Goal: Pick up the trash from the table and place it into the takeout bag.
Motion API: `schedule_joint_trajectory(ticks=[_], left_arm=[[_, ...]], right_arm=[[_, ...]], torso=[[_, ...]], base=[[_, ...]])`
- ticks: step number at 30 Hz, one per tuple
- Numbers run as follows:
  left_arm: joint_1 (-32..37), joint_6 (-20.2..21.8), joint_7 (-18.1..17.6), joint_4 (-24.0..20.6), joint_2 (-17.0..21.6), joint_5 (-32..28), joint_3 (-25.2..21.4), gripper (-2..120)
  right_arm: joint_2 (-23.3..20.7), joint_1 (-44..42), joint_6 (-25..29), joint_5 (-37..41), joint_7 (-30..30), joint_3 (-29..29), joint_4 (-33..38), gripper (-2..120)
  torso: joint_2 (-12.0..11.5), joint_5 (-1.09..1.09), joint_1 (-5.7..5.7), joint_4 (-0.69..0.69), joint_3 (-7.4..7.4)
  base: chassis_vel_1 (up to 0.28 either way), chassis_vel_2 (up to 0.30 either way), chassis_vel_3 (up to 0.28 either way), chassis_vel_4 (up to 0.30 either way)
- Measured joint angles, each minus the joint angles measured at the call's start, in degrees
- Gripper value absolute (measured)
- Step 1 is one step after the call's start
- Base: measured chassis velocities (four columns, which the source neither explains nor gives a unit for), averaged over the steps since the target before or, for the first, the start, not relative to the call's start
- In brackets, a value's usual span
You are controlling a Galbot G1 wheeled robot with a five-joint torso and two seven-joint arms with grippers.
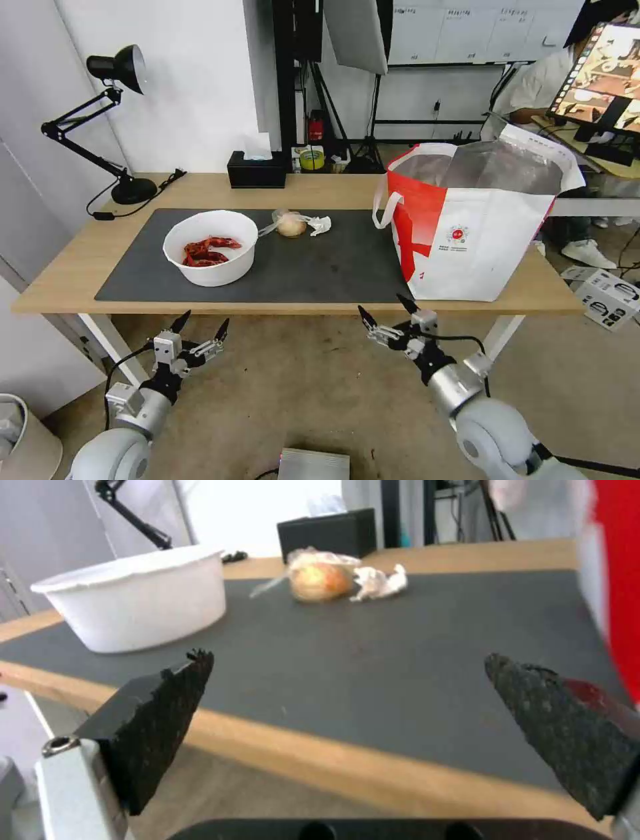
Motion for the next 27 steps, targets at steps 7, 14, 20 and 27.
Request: schedule_joint_trajectory(ticks=[7,14,20,27], left_arm=[[0.1,0.1,-0.1,-0.8,0.0,0.0,-0.2,100],[0.3,0.2,-0.3,-1.1,-0.6,0.2,-1.2,100],[0.4,0.3,-0.3,-1.0,-1.8,0.6,-1.5,100],[0.3,0.3,-0.4,-1.0,-2.8,0.9,-1.8,100]], right_arm=[[0.4,10.7,-4.9,1.9,2.7,-6.4,-2.3,100],[2.1,24.7,-12.6,4.0,7.6,-15.0,-8.1,100],[6.4,36.3,-16.9,9.0,14.1,-21.1,-16.0,100],[12.5,48.4,-19.5,11.8,18.6,-24.8,-27.3,100]], torso=[[0.0,0.0,0.0,0.01,0.0],[0.0,-0.01,0.01,0.01,0.01],[0.0,-0.02,0.01,0.02,0.01],[0.0,-0.01,0.01,0.01,0.01]], base=[[0.0,0.0,0.0,0.0],[0.0,0.0,0.0,0.0],[0.0,0.0,0.0,0.0],[0.0,0.0,0.0,0.0]])
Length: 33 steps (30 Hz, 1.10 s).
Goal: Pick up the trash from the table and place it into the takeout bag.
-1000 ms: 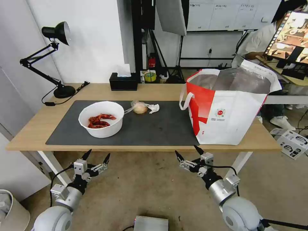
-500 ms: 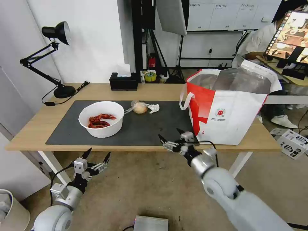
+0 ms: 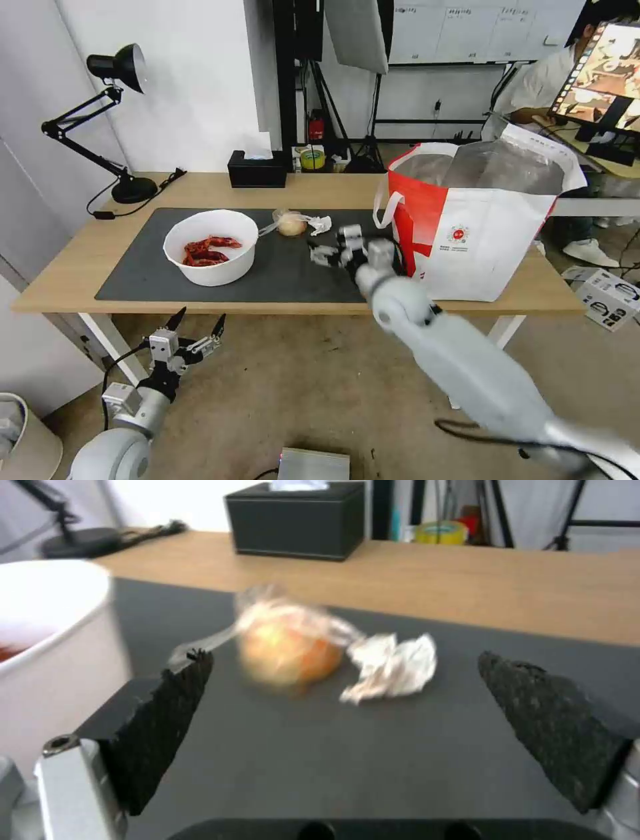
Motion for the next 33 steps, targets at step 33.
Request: schedule_joint_trajectory(ticks=[33], left_arm=[[0.2,-0.9,0.2,0.1,-1.6,0.9,0.0,100]], right_arm=[[14.9,13.8,-3.2,-8.8,-2.0,-1.9,-31.5,100]], torso=[[0.0,0.0,-0.01,0.0,-0.01]], base=[[0.0,0.0,0.0,0.0]])
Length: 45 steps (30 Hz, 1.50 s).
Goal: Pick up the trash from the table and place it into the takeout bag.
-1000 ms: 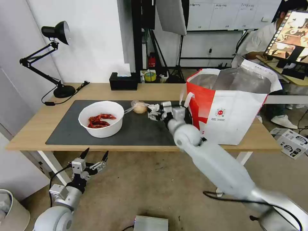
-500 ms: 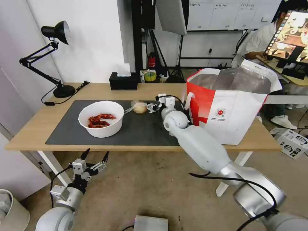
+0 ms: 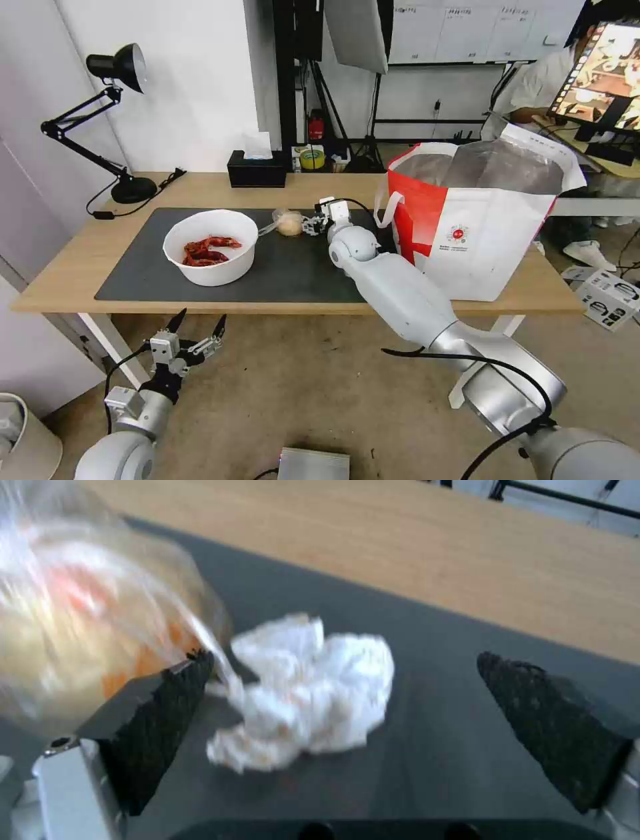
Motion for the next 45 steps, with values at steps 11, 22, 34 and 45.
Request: schedule_joint_trajectory(ticks=[11,22,34,45], left_arm=[[0.5,-0.3,0.0,-0.6,-0.3,0.1,-0.1,100],[0.8,-0.3,0.0,-1.1,-0.6,0.4,-0.1,100],[0.5,-0.2,0.0,-0.9,-0.2,0.1,0.0,100],[0.2,-0.2,0.0,-0.7,0.2,-0.1,0.1,100]], right_arm=[[-1.6,-1.3,-3.4,-2.6,-0.9,-1.2,1.3,100],[0.5,0.2,-2.8,-3.5,-3.1,-1.0,-3.9,100],[3.1,2.9,-2.4,-4.0,-4.7,-0.2,-9.8,100],[4.6,4.0,-2.6,-3.6,-6.7,1.3,-13.3,100]], torso=[[0.0,0.01,0.0,-0.01,0.0],[0.0,0.0,0.0,-0.01,0.0],[0.0,0.0,0.0,0.0,0.0],[0.0,0.0,0.0,-0.02,-0.01]], base=[[0.0,0.0,0.0,0.0],[0.0,0.0,0.0,0.0],[0.0,0.0,0.0,0.0],[0.0,0.0,0.0,0.0]])
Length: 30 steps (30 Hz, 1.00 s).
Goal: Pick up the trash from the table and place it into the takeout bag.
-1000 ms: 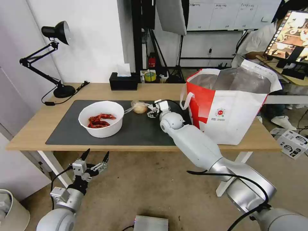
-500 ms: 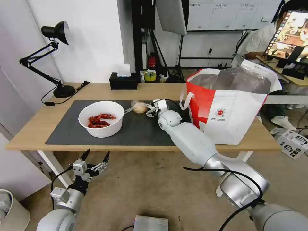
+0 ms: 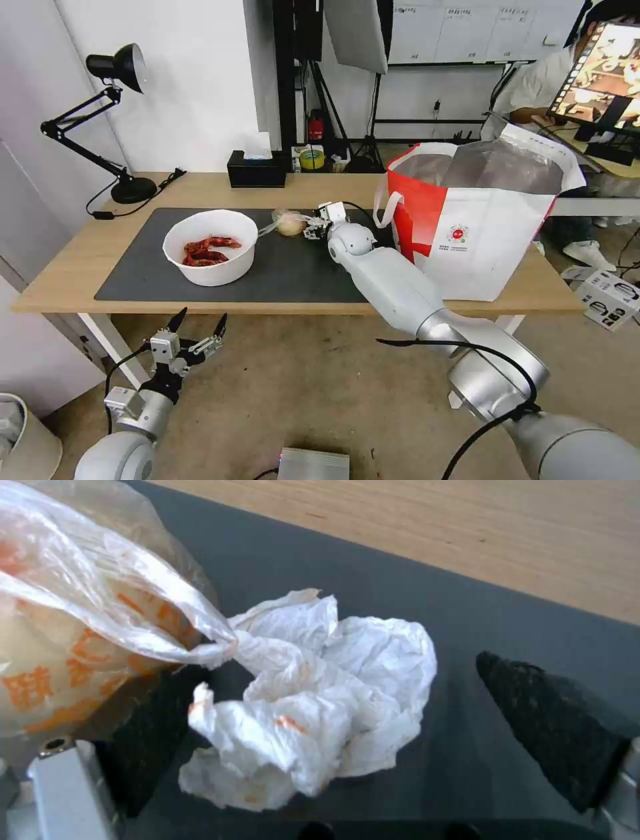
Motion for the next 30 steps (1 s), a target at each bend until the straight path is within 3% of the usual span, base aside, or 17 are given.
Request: schedule_joint_trajectory(ticks=[3,11,16,19,30], left_arm=[[0.0,0.0,0.0,0.0,0.0,0.0,0.0,100],[0.1,-0.3,0.0,0.1,-0.3,0.0,0.2,100],[0.0,-0.3,0.0,0.2,-0.2,0.0,0.2,100],[-0.1,-0.3,0.0,0.2,-0.1,0.0,0.3,100],[-0.1,-0.4,0.0,0.1,0.0,0.0,0.4,100]], right_arm=[[0.3,0.1,-0.2,0.9,-0.7,0.4,-0.7,96],[0.2,-0.5,-0.4,2.3,-1.4,0.9,-0.5,62],[-0.4,-0.9,-0.6,2.5,-1.3,0.9,0.4,48],[-1.4,-1.4,-0.8,2.7,-0.8,0.8,1.3,34],[-3.0,-2.0,-1.4,4.5,-0.1,0.5,3.5,0]], torso=[[0.0,0.0,-0.01,0.0,0.0],[0.0,0.02,-0.02,0.06,-0.01],[0.0,0.03,-0.02,0.09,-0.01],[0.0,0.02,-0.01,0.05,0.0],[0.0,0.0,0.0,-0.01,0.01]], base=[[0.0,0.0,0.0,0.0],[0.0,0.0,0.0,0.0],[0.0,0.0,0.0,0.0],[0.0,0.0,0.0,0.0],[0.0,0.0,0.0,0.0]])
